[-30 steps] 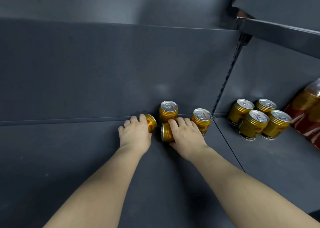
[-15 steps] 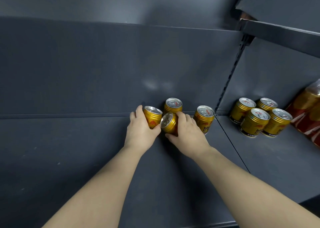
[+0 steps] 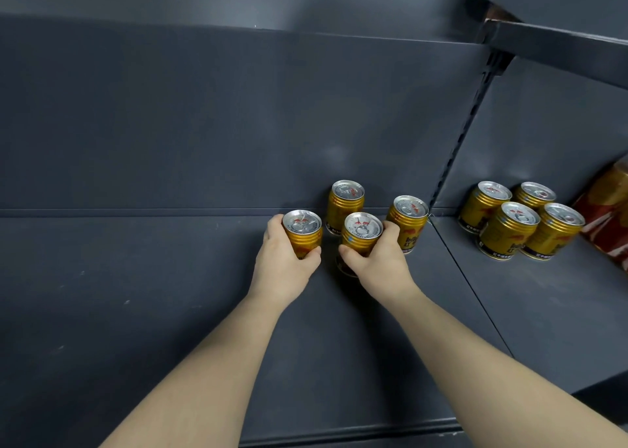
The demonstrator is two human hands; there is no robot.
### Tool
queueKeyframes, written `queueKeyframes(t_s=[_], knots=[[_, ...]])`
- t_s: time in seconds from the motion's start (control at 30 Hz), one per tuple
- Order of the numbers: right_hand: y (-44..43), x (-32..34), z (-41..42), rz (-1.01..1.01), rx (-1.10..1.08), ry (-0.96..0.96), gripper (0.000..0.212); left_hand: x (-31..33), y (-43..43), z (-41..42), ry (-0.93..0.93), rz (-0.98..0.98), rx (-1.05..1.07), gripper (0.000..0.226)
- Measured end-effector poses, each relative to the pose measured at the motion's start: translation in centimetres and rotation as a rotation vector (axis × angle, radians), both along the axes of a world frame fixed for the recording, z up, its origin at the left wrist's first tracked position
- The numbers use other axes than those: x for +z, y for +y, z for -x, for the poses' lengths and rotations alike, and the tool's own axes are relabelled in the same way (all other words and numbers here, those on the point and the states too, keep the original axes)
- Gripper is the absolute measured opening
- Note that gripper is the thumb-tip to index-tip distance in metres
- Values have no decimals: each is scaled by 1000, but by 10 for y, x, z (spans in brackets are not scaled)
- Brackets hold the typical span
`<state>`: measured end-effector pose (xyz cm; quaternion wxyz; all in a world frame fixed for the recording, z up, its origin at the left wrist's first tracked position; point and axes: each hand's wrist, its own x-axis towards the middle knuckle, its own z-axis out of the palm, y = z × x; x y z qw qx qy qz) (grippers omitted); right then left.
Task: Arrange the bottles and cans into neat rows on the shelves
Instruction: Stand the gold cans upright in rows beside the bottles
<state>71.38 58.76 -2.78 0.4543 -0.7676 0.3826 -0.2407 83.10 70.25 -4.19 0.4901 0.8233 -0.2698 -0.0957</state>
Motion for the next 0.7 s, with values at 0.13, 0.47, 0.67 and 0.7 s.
queueKeyframes(t_s=[0.13, 0.47, 0.67, 0.7], knots=[[1, 0, 0, -14, -4, 24, 81, -3, 2, 5, 9, -12, 8, 84], [-4, -4, 2, -9, 26, 34, 78, -5, -2, 8, 15, -31, 50, 84], [-7, -9, 2, -10, 44, 15, 79, -4, -4, 11, 40, -13, 71, 83], [-8, -9, 2, -11, 43, 10, 78, -3, -5, 11, 42, -7, 76, 82]])
